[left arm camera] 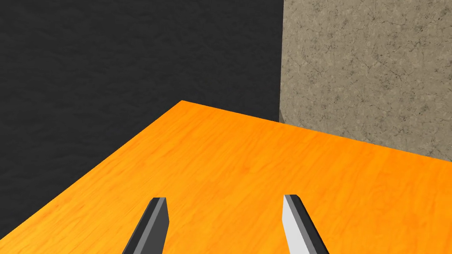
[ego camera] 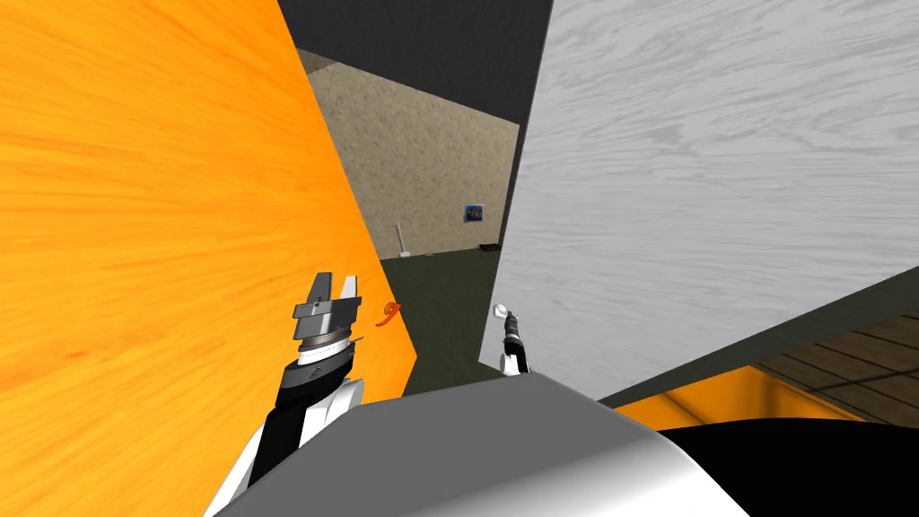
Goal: Push the door open
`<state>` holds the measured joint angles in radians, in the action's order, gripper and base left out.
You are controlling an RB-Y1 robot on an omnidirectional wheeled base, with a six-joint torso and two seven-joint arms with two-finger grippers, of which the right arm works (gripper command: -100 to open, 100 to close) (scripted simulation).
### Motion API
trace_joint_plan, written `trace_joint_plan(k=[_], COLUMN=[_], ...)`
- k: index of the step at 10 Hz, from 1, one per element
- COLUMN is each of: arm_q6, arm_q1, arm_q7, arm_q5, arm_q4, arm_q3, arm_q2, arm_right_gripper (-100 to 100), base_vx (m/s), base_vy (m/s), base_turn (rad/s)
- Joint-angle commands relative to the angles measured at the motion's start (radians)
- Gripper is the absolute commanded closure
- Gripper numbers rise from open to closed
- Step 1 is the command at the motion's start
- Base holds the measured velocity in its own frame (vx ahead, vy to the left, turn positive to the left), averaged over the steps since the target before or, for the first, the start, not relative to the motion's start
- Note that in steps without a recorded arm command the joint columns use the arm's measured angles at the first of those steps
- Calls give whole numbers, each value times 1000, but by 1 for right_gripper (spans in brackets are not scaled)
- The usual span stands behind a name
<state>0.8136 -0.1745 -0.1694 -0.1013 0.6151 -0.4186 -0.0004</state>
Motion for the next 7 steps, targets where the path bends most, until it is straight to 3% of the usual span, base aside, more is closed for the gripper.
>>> trace_joint_plan(k=[1,4,7], arm_q6=[10,28,44], arm_q1=[-16,-40,-61], arm_q7=[-22,-54,-81], arm_q5=[-22,-57,-88], arm_q4=[-2,-34,-62], arm_q3=[-11,-13,-15], arm_q2=[-21,-8,43], arm_right_gripper=[100,100,100], base_vx=[200,233,203], base_vy=[5,8,23], base_turn=[-118,-156,-148])
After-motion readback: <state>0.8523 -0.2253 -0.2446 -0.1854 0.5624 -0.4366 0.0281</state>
